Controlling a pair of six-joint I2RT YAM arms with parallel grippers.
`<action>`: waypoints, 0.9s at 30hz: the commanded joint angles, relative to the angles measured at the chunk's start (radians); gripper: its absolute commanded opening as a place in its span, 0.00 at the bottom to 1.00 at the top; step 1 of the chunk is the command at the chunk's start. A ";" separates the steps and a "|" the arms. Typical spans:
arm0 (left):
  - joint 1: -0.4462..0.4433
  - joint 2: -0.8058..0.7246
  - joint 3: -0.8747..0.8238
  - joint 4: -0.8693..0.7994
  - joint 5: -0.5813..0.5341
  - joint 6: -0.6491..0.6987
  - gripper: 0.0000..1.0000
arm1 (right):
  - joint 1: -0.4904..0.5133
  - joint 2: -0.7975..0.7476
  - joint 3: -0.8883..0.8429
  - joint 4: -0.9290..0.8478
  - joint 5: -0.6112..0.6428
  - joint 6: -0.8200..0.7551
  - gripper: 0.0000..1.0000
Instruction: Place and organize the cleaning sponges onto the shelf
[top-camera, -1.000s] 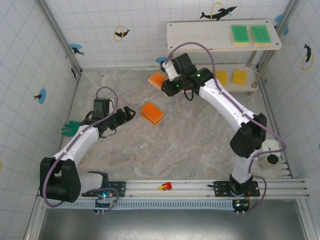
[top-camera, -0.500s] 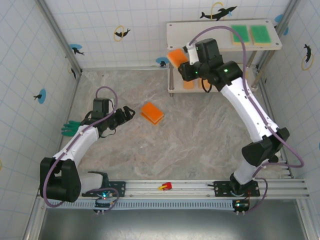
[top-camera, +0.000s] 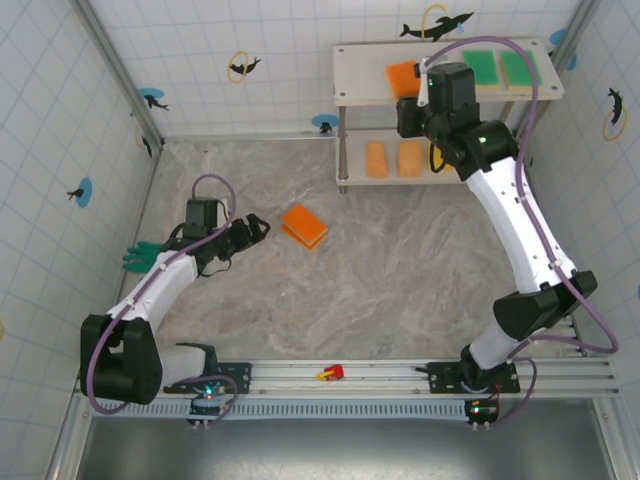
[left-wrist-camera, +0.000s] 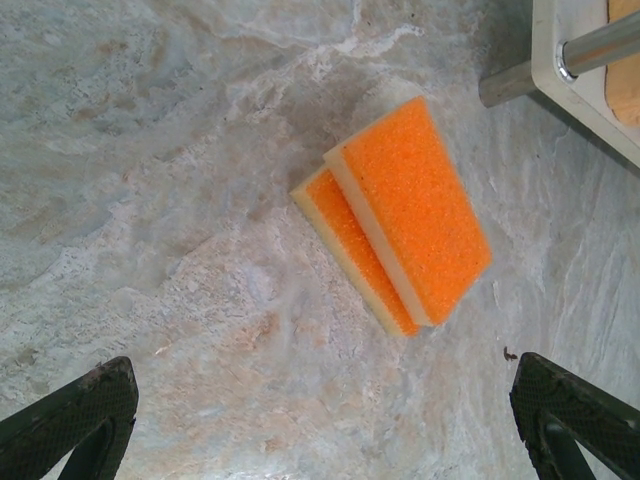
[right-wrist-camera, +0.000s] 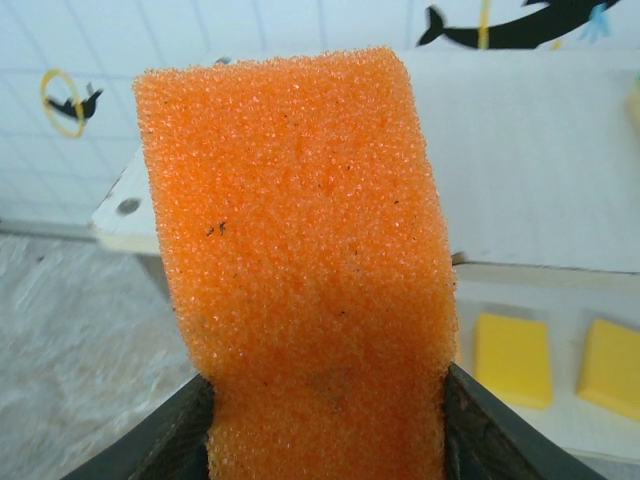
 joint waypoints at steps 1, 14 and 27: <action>0.008 -0.016 -0.009 0.005 0.013 0.020 0.97 | -0.027 -0.026 0.035 0.083 0.059 0.027 0.55; 0.012 -0.019 -0.011 0.006 0.011 0.017 0.97 | -0.139 0.053 0.086 0.177 0.075 0.080 0.55; 0.021 -0.042 -0.005 -0.016 -0.004 0.021 0.97 | -0.177 0.233 0.265 0.145 0.044 0.105 0.56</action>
